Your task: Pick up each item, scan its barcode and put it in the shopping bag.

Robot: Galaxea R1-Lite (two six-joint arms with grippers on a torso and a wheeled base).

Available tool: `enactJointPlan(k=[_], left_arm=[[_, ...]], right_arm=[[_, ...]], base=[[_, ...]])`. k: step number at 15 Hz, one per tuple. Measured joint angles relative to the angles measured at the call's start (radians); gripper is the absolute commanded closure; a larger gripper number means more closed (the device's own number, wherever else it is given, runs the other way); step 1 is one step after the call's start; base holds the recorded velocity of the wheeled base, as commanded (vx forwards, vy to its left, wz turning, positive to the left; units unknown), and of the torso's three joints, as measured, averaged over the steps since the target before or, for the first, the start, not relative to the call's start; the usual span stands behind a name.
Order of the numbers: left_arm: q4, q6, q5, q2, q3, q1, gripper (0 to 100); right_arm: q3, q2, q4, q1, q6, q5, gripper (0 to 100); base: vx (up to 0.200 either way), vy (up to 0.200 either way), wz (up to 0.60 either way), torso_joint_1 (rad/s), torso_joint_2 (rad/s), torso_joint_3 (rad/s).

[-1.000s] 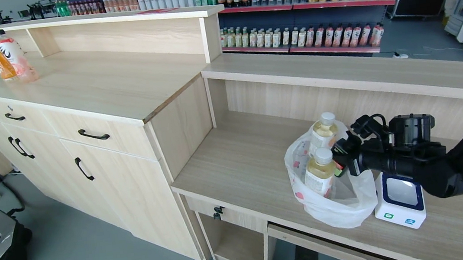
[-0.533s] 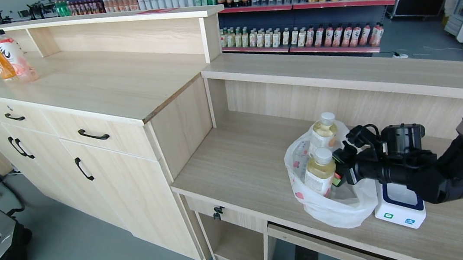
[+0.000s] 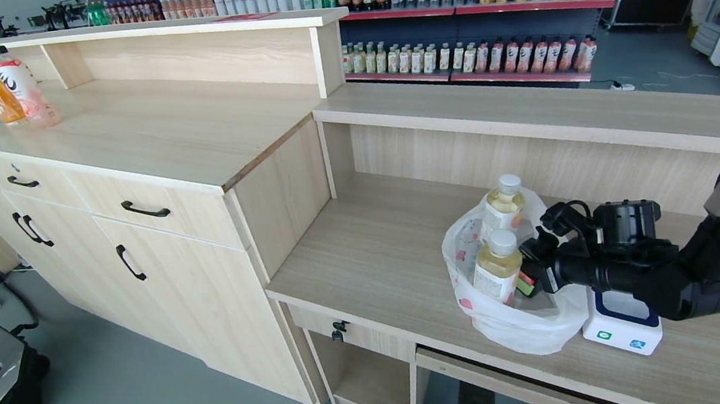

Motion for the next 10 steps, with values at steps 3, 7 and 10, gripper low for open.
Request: enactJointPlan(k=[3,7,10], left_arm=[[0.0,0.0,0.0,0.0,0.0,0.0,0],[0.0,0.0,0.0,0.0,0.0,0.0,0],[0.0,0.0,0.0,0.0,0.0,0.0,0]], right_arm=[[0.0,0.003,0.0,-0.003,0.001,-0.007,100],[-0.003,0.004,0.0,-0.004,0.004,-0.007,100],[0.004,0.006,-0.002,-0.004,0.006,-0.007,0]], base=[[0.0,0.0,0.0,0.0,0.0,0.0],[0.0,0.0,0.0,0.0,0.0,0.0],[0.0,0.0,0.0,0.0,0.0,0.0]])
